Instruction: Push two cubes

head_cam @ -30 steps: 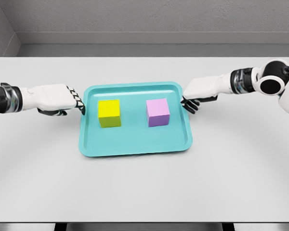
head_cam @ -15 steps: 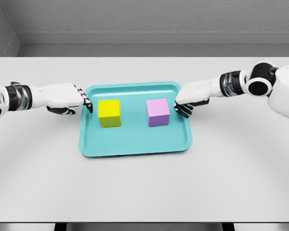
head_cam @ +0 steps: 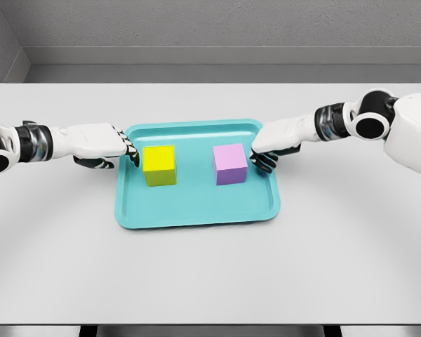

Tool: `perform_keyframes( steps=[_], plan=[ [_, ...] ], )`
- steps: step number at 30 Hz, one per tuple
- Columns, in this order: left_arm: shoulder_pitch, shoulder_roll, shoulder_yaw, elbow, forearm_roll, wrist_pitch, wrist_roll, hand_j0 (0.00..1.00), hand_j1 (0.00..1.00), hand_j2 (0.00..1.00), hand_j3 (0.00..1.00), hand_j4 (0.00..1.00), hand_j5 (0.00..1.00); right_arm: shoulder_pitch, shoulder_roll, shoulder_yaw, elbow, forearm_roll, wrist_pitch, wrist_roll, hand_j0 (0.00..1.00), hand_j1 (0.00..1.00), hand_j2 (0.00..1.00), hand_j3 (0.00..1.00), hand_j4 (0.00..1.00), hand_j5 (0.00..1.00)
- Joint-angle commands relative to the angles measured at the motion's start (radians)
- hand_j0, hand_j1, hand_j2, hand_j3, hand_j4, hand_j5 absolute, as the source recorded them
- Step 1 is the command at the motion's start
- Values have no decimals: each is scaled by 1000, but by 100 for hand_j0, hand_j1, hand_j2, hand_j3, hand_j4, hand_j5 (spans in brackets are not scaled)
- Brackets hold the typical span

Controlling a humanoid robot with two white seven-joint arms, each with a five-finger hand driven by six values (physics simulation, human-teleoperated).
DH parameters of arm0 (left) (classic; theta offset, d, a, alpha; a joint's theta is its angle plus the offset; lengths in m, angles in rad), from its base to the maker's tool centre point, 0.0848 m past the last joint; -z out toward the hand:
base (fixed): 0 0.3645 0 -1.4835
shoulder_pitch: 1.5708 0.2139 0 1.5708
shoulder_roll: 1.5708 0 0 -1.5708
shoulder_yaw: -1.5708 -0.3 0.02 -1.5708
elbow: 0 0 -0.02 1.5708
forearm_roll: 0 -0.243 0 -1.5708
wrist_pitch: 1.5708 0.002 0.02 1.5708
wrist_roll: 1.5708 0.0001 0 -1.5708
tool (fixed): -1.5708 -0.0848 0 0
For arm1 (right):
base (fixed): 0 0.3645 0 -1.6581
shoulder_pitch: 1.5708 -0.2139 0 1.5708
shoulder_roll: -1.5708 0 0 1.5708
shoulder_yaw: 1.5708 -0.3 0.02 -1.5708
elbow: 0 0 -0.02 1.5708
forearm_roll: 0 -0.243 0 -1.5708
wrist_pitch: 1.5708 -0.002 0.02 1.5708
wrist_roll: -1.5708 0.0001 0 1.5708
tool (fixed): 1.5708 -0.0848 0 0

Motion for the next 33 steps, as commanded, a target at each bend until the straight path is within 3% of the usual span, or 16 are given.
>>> perform_keyframes(
  steps=[1, 33],
  plan=[
    [0, -1, 1, 7, 5, 2, 0, 65, 65, 65, 65, 65, 65, 0, 11, 1, 1, -3, 2, 0, 13, 13, 13, 13, 13, 13],
    [-18, -81, -15, 8, -4, 2, 0, 65, 65, 65, 65, 65, 65, -15, 39, 38, 0, 38, 2, 0, 13, 13, 13, 13, 13, 13]
  ],
)
